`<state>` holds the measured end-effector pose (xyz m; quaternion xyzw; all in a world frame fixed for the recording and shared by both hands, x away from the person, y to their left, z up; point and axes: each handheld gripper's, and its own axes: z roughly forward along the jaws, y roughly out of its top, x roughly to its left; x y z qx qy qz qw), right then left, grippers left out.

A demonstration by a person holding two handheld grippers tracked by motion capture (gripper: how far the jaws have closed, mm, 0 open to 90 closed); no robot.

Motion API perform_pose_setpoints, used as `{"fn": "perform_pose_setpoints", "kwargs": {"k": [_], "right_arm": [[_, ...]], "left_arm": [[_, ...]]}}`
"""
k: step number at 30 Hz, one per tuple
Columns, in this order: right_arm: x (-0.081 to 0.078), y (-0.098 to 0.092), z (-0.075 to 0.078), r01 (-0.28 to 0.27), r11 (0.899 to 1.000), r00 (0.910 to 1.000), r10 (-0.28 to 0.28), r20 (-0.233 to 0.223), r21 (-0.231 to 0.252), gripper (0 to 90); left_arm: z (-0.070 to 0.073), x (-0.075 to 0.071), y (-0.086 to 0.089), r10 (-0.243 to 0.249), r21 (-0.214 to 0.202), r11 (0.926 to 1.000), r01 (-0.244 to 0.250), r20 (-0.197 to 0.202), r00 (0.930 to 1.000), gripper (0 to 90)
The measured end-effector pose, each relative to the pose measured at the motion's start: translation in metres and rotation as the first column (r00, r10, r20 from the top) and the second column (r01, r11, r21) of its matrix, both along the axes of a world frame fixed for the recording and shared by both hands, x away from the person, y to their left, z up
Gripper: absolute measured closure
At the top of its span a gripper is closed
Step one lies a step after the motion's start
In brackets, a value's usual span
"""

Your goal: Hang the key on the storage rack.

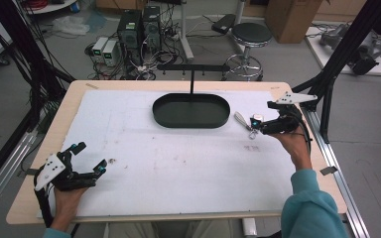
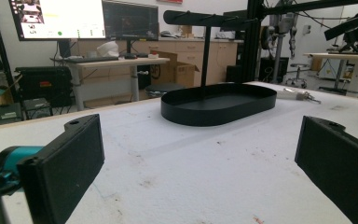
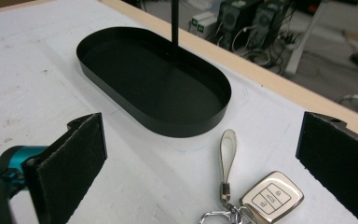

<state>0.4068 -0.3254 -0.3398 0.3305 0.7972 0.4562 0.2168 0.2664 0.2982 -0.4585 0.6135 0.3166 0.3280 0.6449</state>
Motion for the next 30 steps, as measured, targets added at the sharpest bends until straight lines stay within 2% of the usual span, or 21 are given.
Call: {"fn": "perform_pose_setpoints", "kwargs": {"k": [6, 11, 12, 15, 18, 19, 20, 21, 24, 27, 29, 30], "right_arm": [[0.022, -0.001, 0.005, -0.021, 0.999, 0.9978, 0.018, -0.063, -0.049, 3.3], [0.041, 0.004, 0.000, -0.033, 0.994, 0.9891, 0.018, -0.146, -0.104, 4.8], [0.041, 0.004, 0.000, -0.033, 0.994, 0.9891, 0.018, -0.146, -0.104, 4.8], [0.054, 0.012, -0.009, -0.060, 0.983, 0.9817, 0.027, -0.189, -0.171, 7.1], [0.061, 0.014, -0.018, -0.053, 0.979, 0.9751, 0.009, -0.221, -0.197, 7.6], [0.063, 0.014, -0.021, -0.053, 0.977, 0.9723, 0.003, -0.234, -0.207, 9.8], [0.065, 0.014, -0.023, -0.068, 0.976, 0.9685, 0.014, -0.249, -0.208, 15.8], [0.067, 0.014, -0.024, -0.071, 0.974, 0.9662, 0.014, -0.257, -0.214, 16.4], [0.070, 0.014, -0.027, -0.068, 0.974, 0.9650, 0.009, -0.262, -0.217, 17.8], [0.075, 0.016, -0.035, -0.078, 0.968, 0.9526, 0.002, -0.304, -0.239, 22.8], [0.075, 0.017, -0.037, -0.083, 0.965, 0.9495, 0.000, -0.314, -0.250, 23.2], [0.077, 0.019, -0.041, -0.081, 0.960, 0.9449, -0.012, -0.327, -0.268, 26.1]], "left_arm": [[0.000, 0.000, 0.000, 0.001, 0.003, 1.0000, -0.001, 0.001, 1.0000, 1.7], [0.000, 0.000, 0.000, 0.001, 0.000, 1.0000, -0.001, 0.001, 1.0000, 1.7], [0.000, 0.000, 0.000, 0.001, 0.001, 1.0000, -0.001, 0.001, 1.0000, 1.7], [0.000, 0.000, 0.000, 0.000, 0.001, 1.0000, 0.000, 0.002, 1.0000, 1.7], [0.000, 0.000, 0.000, 0.002, 0.001, 1.0000, -0.002, 0.002, 1.0000, 1.7], [0.000, 0.000, 0.000, 0.003, 0.002, 1.0000, -0.003, 0.001, 1.0000, 1.7], [0.000, 0.000, 0.000, 0.003, 0.002, 1.0000, -0.003, 0.001, 1.0000, 1.7], [0.000, 0.000, 0.000, 0.004, 0.000, 1.0000, -0.004, 0.001, 1.0000, 1.7], [0.000, 0.000, 0.000, 0.003, 0.002, 1.0000, -0.003, 0.002, 1.0000, 1.7], [0.000, 0.000, 0.000, 0.002, 0.002, 1.0000, -0.002, 0.003, 1.0000, 1.7], [0.000, -0.001, 0.000, 0.003, 0.003, 1.0000, -0.003, 0.004, 1.0000, 1.7], [0.000, 0.000, 0.000, 0.003, 0.000, 1.0000, -0.003, 0.004, 1.0000, 1.7]]}}
